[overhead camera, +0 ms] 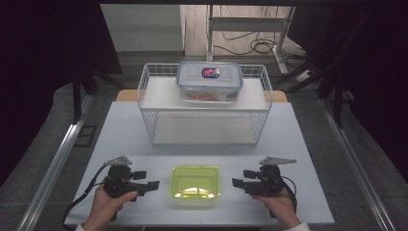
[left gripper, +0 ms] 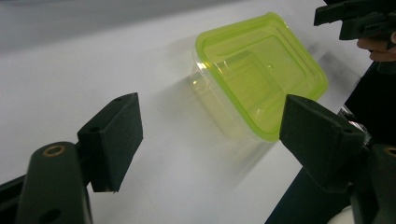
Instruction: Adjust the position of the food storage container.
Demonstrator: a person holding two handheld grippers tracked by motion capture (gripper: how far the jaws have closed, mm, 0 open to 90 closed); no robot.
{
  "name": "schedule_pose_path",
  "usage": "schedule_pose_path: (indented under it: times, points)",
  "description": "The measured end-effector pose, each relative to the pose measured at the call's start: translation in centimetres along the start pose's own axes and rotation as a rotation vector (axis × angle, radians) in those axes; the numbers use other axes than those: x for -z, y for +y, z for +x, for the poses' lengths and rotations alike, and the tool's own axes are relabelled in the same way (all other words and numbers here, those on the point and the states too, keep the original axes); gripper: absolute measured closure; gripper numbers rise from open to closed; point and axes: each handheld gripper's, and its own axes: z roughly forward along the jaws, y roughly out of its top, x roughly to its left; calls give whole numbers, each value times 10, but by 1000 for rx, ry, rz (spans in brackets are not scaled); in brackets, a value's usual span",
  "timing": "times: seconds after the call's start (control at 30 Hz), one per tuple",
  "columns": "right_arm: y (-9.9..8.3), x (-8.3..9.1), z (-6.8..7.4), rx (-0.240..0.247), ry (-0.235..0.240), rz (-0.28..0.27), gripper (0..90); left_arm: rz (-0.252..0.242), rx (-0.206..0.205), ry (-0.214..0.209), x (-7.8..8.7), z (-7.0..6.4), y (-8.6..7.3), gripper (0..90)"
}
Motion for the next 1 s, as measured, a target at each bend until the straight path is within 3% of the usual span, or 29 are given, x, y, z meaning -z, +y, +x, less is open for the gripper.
schedule_pose_path:
  times: [0.13, 1.0]
  points:
    - [0, -2, 1, -6, 10, -1, 293, -7, 10, -27, -3, -1, 0, 213]
    - [-8, -12, 15, -17, 43, 18, 292, -17, 50, -79, -19, -2, -1, 215]
